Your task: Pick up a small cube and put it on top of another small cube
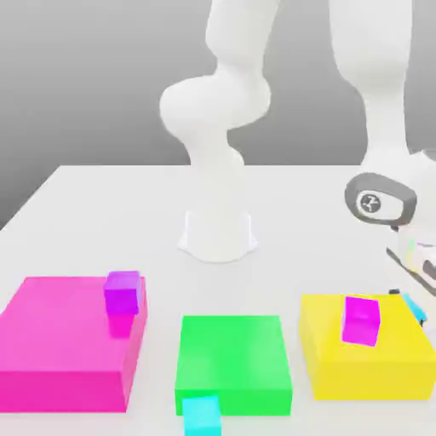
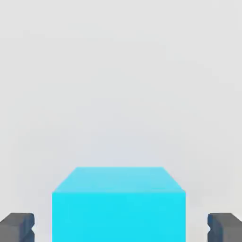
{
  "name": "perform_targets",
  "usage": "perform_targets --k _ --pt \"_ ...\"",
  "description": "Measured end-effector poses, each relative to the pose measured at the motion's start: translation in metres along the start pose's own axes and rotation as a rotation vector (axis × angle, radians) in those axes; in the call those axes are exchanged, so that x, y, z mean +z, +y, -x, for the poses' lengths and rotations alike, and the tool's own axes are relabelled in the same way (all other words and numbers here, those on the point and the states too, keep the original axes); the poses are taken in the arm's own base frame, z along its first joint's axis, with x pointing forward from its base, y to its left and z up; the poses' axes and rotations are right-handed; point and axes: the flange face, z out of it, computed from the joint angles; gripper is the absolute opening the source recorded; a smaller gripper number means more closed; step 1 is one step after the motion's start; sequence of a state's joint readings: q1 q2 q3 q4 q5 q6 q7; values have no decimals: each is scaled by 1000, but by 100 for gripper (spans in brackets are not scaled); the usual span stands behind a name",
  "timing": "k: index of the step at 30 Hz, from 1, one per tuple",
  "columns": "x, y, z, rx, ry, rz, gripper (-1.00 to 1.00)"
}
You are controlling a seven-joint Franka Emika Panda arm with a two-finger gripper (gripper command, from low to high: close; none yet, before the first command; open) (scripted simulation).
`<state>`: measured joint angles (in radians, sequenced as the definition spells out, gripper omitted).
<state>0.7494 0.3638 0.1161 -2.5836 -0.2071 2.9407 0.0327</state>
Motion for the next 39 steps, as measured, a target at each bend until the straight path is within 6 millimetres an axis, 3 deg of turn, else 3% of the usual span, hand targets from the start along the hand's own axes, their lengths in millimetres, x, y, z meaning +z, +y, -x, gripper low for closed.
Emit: perform_targets --k 4,10,11,13,14,18,22,25,28,31,33,38,39 --pt "0 0 0 -1 -1 1 -100" --pt "-60 5 -4 6 11 5 -100" --pt "-74 20 -13 29 41 16 -100" --pt "-100 70 -9 103 65 44 -100" --pt "-112 108 5 174 66 59 -100" --pt "-153 205 70 358 58 100 -100" --pt "-186 265 147 508 44 117 -100" --pt "-203 298 216 636 34 116 -100" --pt "-215 318 293 773 27 104 -100" --pt "-217 319 378 918 18 63 -100" --pt "-200 306 388 927 5 14 -100" --pt "-147 301 390 927 2 -5 -100" --pt "-139 301 391 928 1 -4 100"
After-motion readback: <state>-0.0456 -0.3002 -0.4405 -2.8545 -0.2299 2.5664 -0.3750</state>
